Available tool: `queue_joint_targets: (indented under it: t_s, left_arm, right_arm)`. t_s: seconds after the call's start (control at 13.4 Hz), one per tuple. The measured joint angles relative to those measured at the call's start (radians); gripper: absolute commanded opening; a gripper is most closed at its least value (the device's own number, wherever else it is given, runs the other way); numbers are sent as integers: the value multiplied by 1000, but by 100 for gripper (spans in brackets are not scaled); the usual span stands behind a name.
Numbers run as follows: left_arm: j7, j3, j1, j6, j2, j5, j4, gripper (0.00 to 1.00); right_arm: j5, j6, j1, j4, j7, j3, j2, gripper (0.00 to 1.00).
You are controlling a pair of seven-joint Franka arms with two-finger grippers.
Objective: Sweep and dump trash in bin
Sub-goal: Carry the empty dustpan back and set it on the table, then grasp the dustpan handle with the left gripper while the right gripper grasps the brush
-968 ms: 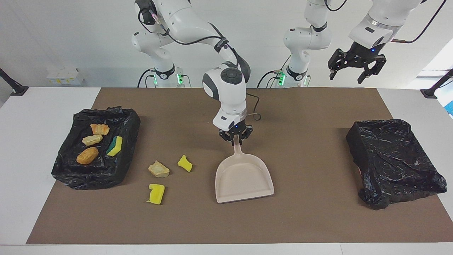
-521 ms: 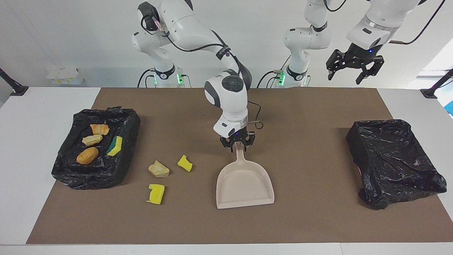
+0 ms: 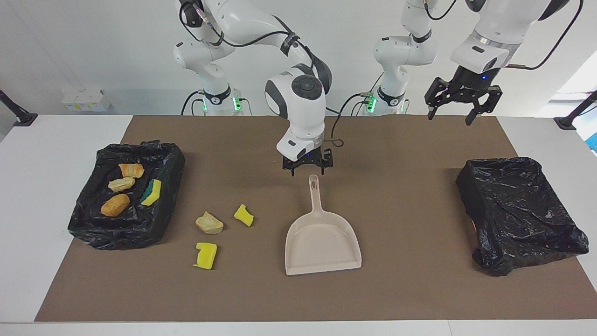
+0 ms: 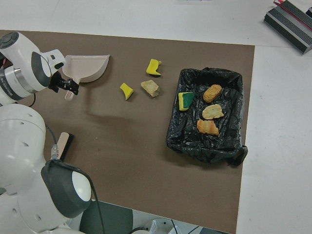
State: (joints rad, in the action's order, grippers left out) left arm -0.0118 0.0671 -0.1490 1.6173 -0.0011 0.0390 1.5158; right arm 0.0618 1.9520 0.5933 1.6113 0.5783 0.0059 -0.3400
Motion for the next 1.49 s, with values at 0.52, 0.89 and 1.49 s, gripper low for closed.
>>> queue_joint_targets:
  t_s: [0.52, 0.89, 1.49]
  left_arm:
    - [-221, 7, -169, 276, 212, -9, 4, 100]
    - [-304, 8, -242, 444, 351, -47, 7, 100]
    - [-400, 8, -316, 568, 400, -49, 77, 100]
  right_arm:
    - [86, -60, 69, 305, 182, 9, 256, 100]
    - [155, 76, 174, 513, 302, 11, 375, 100]
    - [195, 101, 319, 745, 435, 12, 579, 100]
